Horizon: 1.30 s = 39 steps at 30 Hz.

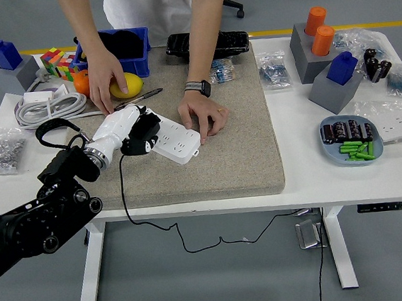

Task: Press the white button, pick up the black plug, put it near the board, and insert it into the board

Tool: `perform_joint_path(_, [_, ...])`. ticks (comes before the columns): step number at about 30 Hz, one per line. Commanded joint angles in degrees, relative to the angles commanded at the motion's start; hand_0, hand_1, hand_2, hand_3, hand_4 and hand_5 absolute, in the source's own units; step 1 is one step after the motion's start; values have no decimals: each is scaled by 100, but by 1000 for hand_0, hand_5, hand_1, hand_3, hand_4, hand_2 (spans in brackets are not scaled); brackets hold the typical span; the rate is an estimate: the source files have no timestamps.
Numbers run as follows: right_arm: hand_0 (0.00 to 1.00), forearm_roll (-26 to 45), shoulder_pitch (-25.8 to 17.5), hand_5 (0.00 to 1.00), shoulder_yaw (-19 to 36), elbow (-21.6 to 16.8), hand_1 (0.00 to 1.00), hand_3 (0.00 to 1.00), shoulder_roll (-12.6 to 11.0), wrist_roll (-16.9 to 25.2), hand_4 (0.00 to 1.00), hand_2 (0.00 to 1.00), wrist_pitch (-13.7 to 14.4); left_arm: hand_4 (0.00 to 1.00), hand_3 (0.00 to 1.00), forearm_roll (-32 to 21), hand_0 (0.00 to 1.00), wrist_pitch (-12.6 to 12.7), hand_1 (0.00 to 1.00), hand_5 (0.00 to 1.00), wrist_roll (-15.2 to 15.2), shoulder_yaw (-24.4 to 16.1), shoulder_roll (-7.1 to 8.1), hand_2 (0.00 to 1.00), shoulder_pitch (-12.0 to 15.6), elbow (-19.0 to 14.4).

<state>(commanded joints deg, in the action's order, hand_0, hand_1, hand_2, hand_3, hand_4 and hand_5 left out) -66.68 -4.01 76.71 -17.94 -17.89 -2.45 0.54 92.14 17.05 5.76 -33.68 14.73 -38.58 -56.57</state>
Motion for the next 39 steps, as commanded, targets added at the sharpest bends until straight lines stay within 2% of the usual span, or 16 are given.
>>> perform_joint_path(11, [811, -4, -13, 408, -2, 4, 691, 651, 14, 1, 780, 688, -1, 673, 636, 16, 820, 103, 784, 2, -101, -104, -5, 697, 32, -67])
perform_joint_path(12, [809, -5, -13, 408, 0, 5, 691, 650, 15, 1, 779, 688, -2, 782, 698, 7, 828, 131, 820, 40, -124, -134, 4, 741, 46, -79])
perform_joint_path(13, [809, -6, -14, 408, 0, 4, 691, 650, 16, 1, 779, 688, -2, 782, 698, 0, 828, 155, 820, 40, -144, -163, 10, 741, 59, -85])
perform_joint_path(23, [810, -14, -18, 406, 31, 1, 690, 652, 30, 0, 778, 687, 0, 785, 721, -82, 826, 261, 814, 54, -222, -752, 190, 748, 227, -185])
perform_joint_path(24, [808, -13, -20, 406, 35, 1, 690, 652, 29, 0, 778, 686, 0, 683, 684, -99, 666, 260, 679, 2, -205, -814, 220, 629, 224, -181])
perform_joint_path(29, [808, -26, -21, 406, 44, 2, 690, 652, 19, -4, 778, 686, 10, 683, 684, -21, 666, 252, 679, 2, -16, -805, 397, 629, 38, 34])
perform_joint_path(30, [808, -27, -20, 406, 46, 2, 690, 651, 19, -4, 778, 687, 11, 221, 643, 27, 432, 242, 296, 2, 41, -730, 431, 301, -29, 95])
perform_joint_path(35, [808, -26, -6, 406, 48, -4, 690, 651, 20, -6, 778, 687, 11, 221, 643, 165, 432, 16, 296, 2, 377, -216, 525, 301, -367, 427])
perform_joint_path(36, [802, -26, -5, 406, 48, -3, 690, 651, 19, -7, 778, 686, 10, 2, 648, 167, 357, -63, 155, 2, 427, -94, 534, 172, -435, 500])
perform_joint_path(39, [802, -23, -4, 406, 52, 1, 690, 651, 15, -7, 778, 686, 12, 2, 648, 164, 357, -295, 155, 2, 540, 230, 550, 172, -585, 657])
